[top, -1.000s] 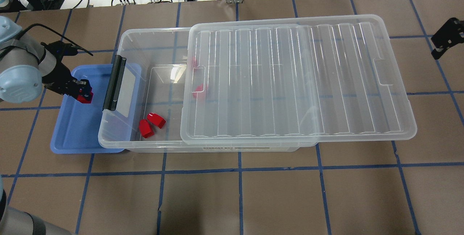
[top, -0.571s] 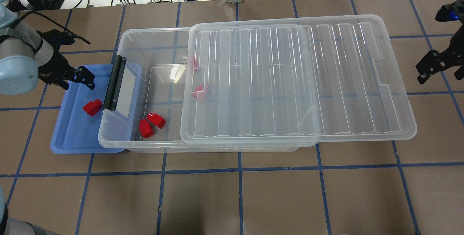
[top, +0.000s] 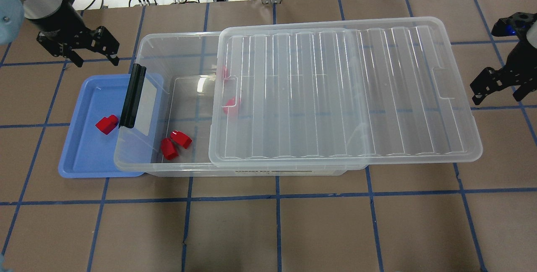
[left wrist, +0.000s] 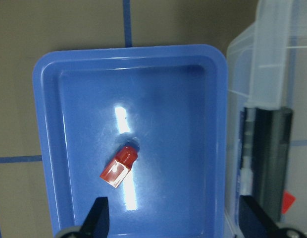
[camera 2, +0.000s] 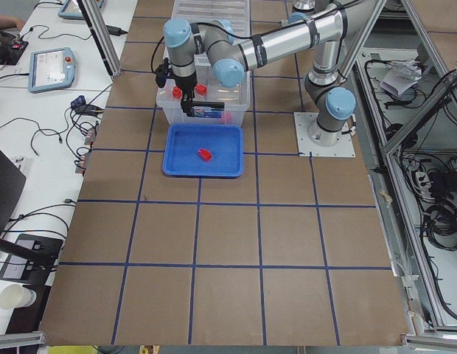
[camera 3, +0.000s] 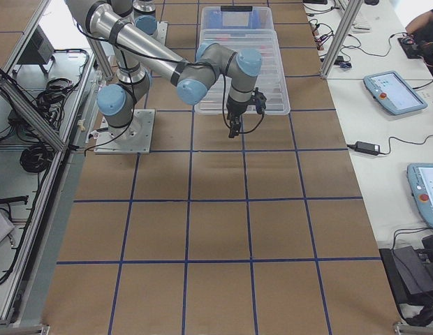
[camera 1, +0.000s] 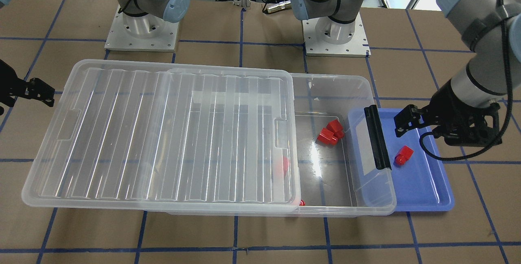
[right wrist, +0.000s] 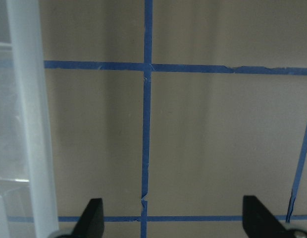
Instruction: Place red block in blue tray from box
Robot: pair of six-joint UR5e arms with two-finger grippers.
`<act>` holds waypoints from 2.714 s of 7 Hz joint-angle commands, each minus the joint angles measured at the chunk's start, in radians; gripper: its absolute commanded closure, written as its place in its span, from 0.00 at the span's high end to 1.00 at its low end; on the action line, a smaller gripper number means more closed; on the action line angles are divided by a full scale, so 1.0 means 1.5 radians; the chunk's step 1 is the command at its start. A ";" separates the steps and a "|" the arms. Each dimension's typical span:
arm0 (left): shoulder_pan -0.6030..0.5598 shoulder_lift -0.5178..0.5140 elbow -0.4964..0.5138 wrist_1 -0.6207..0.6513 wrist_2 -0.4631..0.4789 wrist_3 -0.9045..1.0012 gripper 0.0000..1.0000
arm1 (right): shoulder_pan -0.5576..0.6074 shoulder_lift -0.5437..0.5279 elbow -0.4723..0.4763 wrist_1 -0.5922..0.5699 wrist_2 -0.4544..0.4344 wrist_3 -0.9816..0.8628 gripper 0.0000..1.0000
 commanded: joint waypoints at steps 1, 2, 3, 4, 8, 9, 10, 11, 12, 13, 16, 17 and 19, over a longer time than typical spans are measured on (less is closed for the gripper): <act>-0.112 0.038 0.011 -0.016 0.008 -0.100 1.00 | 0.015 0.001 0.003 -0.003 0.001 0.022 1.00; -0.152 0.054 0.010 -0.024 0.029 -0.130 1.00 | 0.016 0.001 0.003 -0.001 0.003 0.034 1.00; -0.180 0.064 0.007 -0.041 0.035 -0.137 1.00 | 0.028 0.003 0.003 -0.001 0.005 0.059 1.00; -0.184 0.068 -0.001 -0.040 0.035 -0.146 1.00 | 0.052 0.006 0.002 -0.001 0.005 0.077 1.00; -0.141 0.129 0.000 -0.094 0.026 -0.146 1.00 | 0.163 0.007 -0.005 -0.020 0.007 0.152 1.00; -0.135 0.153 -0.006 -0.162 0.034 -0.147 1.00 | 0.190 0.008 -0.006 -0.026 0.011 0.154 1.00; -0.135 0.159 -0.008 -0.189 0.024 -0.152 1.00 | 0.211 0.007 -0.005 -0.024 0.011 0.166 1.00; -0.135 0.145 -0.009 -0.179 0.025 -0.138 1.00 | 0.234 0.008 -0.006 -0.027 0.011 0.193 1.00; -0.135 0.136 -0.006 -0.160 0.025 -0.140 1.00 | 0.244 0.008 -0.008 -0.027 0.012 0.209 1.00; -0.133 0.128 -0.010 -0.099 0.023 -0.138 1.00 | 0.250 0.008 -0.010 -0.025 0.040 0.210 1.00; -0.134 0.119 -0.006 -0.085 0.023 -0.136 1.00 | 0.256 0.010 -0.013 -0.025 0.043 0.212 1.00; -0.134 0.113 -0.006 -0.084 0.023 -0.139 1.00 | 0.255 0.004 -0.018 -0.033 0.038 0.201 1.00; -0.134 0.108 -0.007 -0.084 0.023 -0.137 1.00 | 0.255 -0.054 -0.046 -0.033 0.038 0.211 1.00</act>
